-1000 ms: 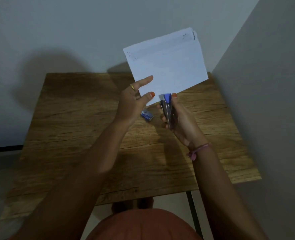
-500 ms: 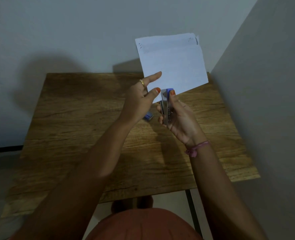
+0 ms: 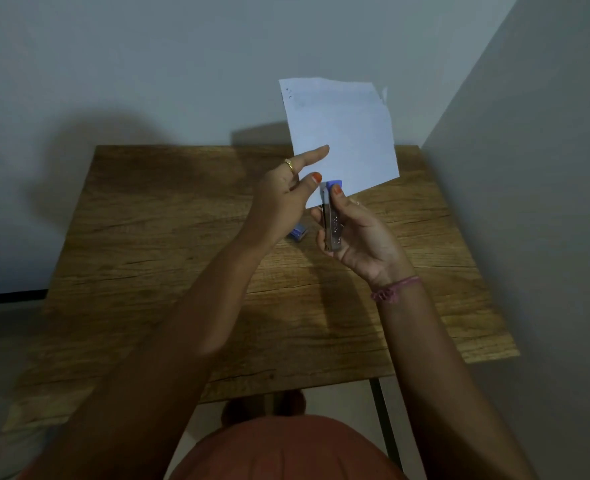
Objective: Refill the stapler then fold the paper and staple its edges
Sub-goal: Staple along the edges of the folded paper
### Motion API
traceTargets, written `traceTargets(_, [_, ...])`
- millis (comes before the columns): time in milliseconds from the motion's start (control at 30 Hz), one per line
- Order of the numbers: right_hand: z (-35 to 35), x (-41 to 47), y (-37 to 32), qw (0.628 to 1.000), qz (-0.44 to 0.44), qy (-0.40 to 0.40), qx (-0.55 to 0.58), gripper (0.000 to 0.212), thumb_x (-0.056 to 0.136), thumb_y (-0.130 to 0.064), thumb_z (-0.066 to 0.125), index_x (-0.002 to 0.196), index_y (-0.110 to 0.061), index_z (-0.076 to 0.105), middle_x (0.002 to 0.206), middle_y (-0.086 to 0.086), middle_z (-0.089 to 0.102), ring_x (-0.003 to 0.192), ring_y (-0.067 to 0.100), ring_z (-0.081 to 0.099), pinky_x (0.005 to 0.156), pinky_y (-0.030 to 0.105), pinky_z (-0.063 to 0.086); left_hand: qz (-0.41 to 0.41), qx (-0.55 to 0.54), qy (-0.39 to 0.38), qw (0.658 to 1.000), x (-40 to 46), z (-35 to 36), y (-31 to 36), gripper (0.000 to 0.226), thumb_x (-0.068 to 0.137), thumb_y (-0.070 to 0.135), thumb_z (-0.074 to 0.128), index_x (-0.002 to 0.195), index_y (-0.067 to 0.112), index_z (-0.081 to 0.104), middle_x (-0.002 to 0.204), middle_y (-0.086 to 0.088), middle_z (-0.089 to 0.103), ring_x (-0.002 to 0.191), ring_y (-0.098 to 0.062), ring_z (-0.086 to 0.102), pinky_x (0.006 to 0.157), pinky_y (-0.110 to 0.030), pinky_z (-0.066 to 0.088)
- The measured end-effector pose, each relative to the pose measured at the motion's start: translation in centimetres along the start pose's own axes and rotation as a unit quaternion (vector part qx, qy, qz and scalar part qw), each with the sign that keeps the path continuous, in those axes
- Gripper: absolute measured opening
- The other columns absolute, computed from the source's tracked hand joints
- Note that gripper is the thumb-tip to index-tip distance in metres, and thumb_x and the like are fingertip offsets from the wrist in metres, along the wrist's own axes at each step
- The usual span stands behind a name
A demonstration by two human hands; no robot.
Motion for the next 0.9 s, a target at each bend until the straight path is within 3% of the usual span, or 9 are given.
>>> traceTargets(233, [-0.3,0.0,0.1,1.000,0.016,-0.001,-0.009,0.015,0.083,-0.031,0.069,0.092,-0.018,0.066,0.087,0.003,0.069,0.080,0.012,0.066,0.063,0.023,0.052,-0.003,0.014,0.000,1.000,0.3,-0.1,0.1,0.037,0.100,0.006,0.048,0.135,0.016,0.055,0.125,-0.019,0.063,0.109,-0.033,0.062,0.100,-0.050,0.047])
traceTargets(333, [-0.2,0.1,0.2,1.000,0.021,0.004,0.000,0.014,0.083,-0.029,0.068,0.091,-0.018,0.066,0.086,0.003,0.068,0.077,0.011,0.066,0.063,0.023,0.051,0.010,0.010,-0.009,1.000,0.2,0.0,0.1,0.038,0.099,0.004,0.048,0.136,0.012,0.054,0.120,-0.023,0.063,0.107,-0.037,0.058,0.098,-0.030,0.048])
traceTargets(400, [-0.2,0.1,0.2,1.000,0.022,0.013,0.004,0.014,0.083,-0.029,0.067,0.091,-0.018,0.064,0.084,0.003,0.068,0.076,0.011,0.066,0.062,0.023,0.051,0.020,0.010,-0.013,1.000,0.2,0.1,0.3,0.039,0.099,0.003,0.048,0.137,0.012,0.053,0.119,-0.028,0.060,0.100,-0.038,0.054,0.088,-0.043,0.047])
traceTargets(500, [-0.4,0.2,0.2,0.999,0.022,0.026,0.010,0.010,0.086,-0.027,0.066,0.089,-0.017,0.063,0.082,0.002,0.068,0.075,0.010,0.067,0.061,0.023,0.052,0.045,-0.077,-0.034,0.995,0.2,0.4,0.7,0.060,0.098,-0.001,0.048,0.151,0.017,0.026,0.131,-0.016,0.060,0.113,-0.023,0.062,0.102,-0.050,0.045])
traceTargets(567, [-0.2,0.2,0.1,1.000,0.016,0.022,0.015,0.009,0.086,-0.026,0.066,0.087,-0.017,0.064,0.080,0.001,0.069,0.074,0.011,0.068,0.061,0.023,0.053,0.051,-0.126,-0.020,0.991,0.4,0.3,0.5,0.085,0.096,0.003,0.055,0.154,0.023,-0.005,0.123,-0.004,0.067,0.116,-0.017,0.063,0.099,-0.042,0.051])
traceTargets(633, [0.2,0.3,0.1,1.000,0.003,0.004,0.019,0.014,0.081,-0.025,0.068,0.091,-0.015,0.064,0.083,0.003,0.071,0.076,0.012,0.068,0.061,0.023,0.053,0.013,-0.152,0.023,0.988,0.1,0.2,-0.3,0.104,0.088,0.015,0.067,0.152,0.022,-0.015,0.108,0.007,0.073,0.108,-0.013,0.067,0.093,-0.037,0.054])
traceTargets(700, [0.6,0.4,0.1,1.000,-0.011,-0.008,0.024,0.026,0.075,-0.024,0.070,0.097,-0.011,0.063,0.091,0.005,0.069,0.081,0.015,0.067,0.062,0.024,0.055,-0.050,-0.174,0.038,0.983,-0.5,0.7,-1.4,0.101,0.074,0.026,0.077,0.152,0.013,0.014,0.108,0.004,0.072,0.104,-0.014,0.068,0.088,-0.035,0.056])
traceTargets(767, [1.0,0.4,0.2,0.999,-0.025,-0.022,0.042,0.021,0.075,-0.021,0.069,0.093,-0.009,0.072,0.095,0.009,0.072,0.084,0.018,0.070,0.062,0.028,0.058,-0.089,-0.183,0.016,0.979,-1.2,1.9,-2.2,0.077,0.063,0.035,0.083,0.128,0.011,0.051,0.109,-0.001,0.072,0.101,-0.015,0.070,0.081,-0.031,0.057])
traceTargets(900, [1.3,0.6,0.2,0.998,-0.041,-0.023,0.053,0.020,0.089,-0.017,0.060,0.083,-0.013,0.079,0.095,0.008,0.075,0.086,0.018,0.073,0.062,0.027,0.057,-0.110,-0.188,0.047,0.975,-1.4,2.1,-2.7,0.060,0.062,0.035,0.085,0.112,0.010,0.062,0.102,-0.003,0.074,0.093,-0.017,0.072,0.073,-0.029,0.057])
Point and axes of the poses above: each hand's wrist, its own x-axis towards the middle knuckle, its own z-axis out of the palm, y = z × x, the point moved 6 cm from there along x, towards the middle knuckle
